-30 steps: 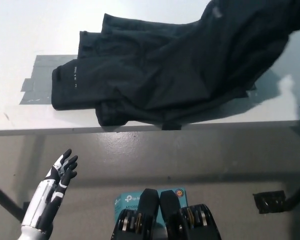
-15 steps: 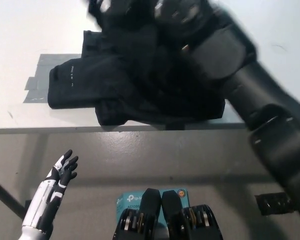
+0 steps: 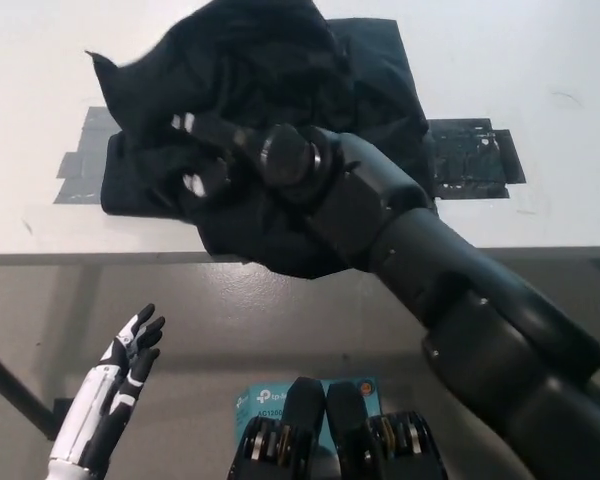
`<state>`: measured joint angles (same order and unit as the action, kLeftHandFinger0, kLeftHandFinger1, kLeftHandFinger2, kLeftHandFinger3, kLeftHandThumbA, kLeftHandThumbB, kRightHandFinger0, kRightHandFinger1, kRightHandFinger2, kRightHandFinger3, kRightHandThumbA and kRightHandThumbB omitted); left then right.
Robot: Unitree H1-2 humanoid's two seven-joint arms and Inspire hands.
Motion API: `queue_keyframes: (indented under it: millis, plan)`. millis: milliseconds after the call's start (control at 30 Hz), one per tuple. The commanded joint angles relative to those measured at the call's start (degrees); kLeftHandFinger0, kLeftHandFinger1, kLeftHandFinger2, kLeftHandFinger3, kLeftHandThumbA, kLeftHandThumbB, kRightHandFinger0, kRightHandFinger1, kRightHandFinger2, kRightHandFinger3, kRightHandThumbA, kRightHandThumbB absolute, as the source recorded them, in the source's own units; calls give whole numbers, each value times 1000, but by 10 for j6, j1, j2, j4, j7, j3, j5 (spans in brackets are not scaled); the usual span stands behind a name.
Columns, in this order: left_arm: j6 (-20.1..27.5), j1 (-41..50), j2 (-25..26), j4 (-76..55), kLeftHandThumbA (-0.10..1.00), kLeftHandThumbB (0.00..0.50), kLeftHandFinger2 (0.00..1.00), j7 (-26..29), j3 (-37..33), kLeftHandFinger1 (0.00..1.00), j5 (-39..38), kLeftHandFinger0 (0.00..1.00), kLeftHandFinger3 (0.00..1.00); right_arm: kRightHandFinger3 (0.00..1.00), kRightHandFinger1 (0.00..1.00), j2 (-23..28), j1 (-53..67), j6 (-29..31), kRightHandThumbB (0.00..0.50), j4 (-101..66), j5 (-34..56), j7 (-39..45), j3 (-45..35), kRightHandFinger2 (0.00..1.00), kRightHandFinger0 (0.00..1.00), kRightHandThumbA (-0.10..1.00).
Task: The robot grabs the right edges of the black jacket on the table, and folds it in half
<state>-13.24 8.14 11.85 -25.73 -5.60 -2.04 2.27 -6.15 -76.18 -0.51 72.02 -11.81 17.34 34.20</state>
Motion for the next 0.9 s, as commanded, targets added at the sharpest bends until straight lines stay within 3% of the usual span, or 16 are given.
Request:
queue_keyframes:
  millis: [0, 67, 167, 233, 300, 367, 400, 467, 567, 633, 733, 800, 833, 867]
  plan:
    - [12, 4, 9, -17, 902, 25, 1000, -12, 2, 1000, -6, 1000, 1000, 1000, 1000, 35, -28, -18, 316, -22, -36, 65, 6, 1000, 1000, 514]
    - [10, 3, 9, -18, 895, 4, 1000, -15, 1, 1000, -9, 1000, 1000, 1000, 1000, 52, -41, -24, 297, -42, -50, 94, 16, 1000, 1000, 613]
    - [4, 3, 9, -17, 884, 24, 1000, -14, 3, 1000, -10, 1000, 1000, 1000, 1000, 72, -63, -78, 320, -88, -45, 152, 10, 1000, 1000, 665]
    - [2, 2, 9, -17, 880, 19, 1000, -14, 3, 1000, -10, 1000, 1000, 1000, 1000, 84, -76, -74, 325, -119, -64, 174, 25, 1000, 1000, 782]
    - [1, -3, 9, -13, 877, 20, 1000, -14, 3, 1000, -13, 1000, 1000, 1000, 1000, 104, -95, -114, 359, -186, -49, 219, 14, 1000, 1000, 883]
    - [8, -10, 10, -4, 876, 7, 1000, -13, 0, 1000, -4, 1000, 1000, 1000, 1000, 118, -124, -109, 330, -221, -31, 259, 3, 1000, 1000, 976]
    - [10, -12, 10, -3, 876, 1, 1000, -14, -1, 1000, -3, 1000, 1000, 1000, 1000, 123, -134, -131, 363, -242, -32, 264, 0, 1000, 1000, 994]
    - [10, -17, 10, 1, 873, 5, 1000, -14, -1, 1000, -3, 1000, 1000, 1000, 1000, 131, -160, -141, 317, -265, -10, 301, -14, 1000, 1000, 1000]
    - [7, -27, 9, 5, 881, 46, 1000, -13, 0, 1000, -5, 1000, 1000, 1000, 1000, 146, -197, -200, 344, -309, 10, 348, -27, 1000, 1000, 988]
    - [6, -34, 11, 6, 865, 12, 1000, -18, -2, 1000, -8, 1000, 1000, 1000, 1000, 158, -210, -244, 345, -352, 23, 367, -38, 1000, 1000, 915]
    - [5, -38, 9, 4, 885, 1, 1000, -13, -8, 1000, 8, 1000, 1000, 1000, 1000, 188, -225, -240, 310, -425, 11, 411, -18, 1000, 1000, 1000]
    - [2, -43, 7, 2, 882, 0, 1000, -12, -8, 1000, 7, 1000, 1000, 1000, 1000, 208, -225, -246, 315, -474, 10, 420, -20, 1000, 1000, 1000]
    - [-4, -50, 10, 0, 884, 1, 1000, -13, -5, 1000, 3, 1000, 1000, 1000, 1000, 227, -217, -264, 360, -524, 22, 414, -45, 1000, 1000, 1000]
    - [-3, -54, 10, 0, 885, 11, 1000, -14, -3, 1000, -1, 1000, 1000, 1000, 1000, 243, -206, -264, 360, -564, 29, 409, -71, 1000, 1000, 1000]
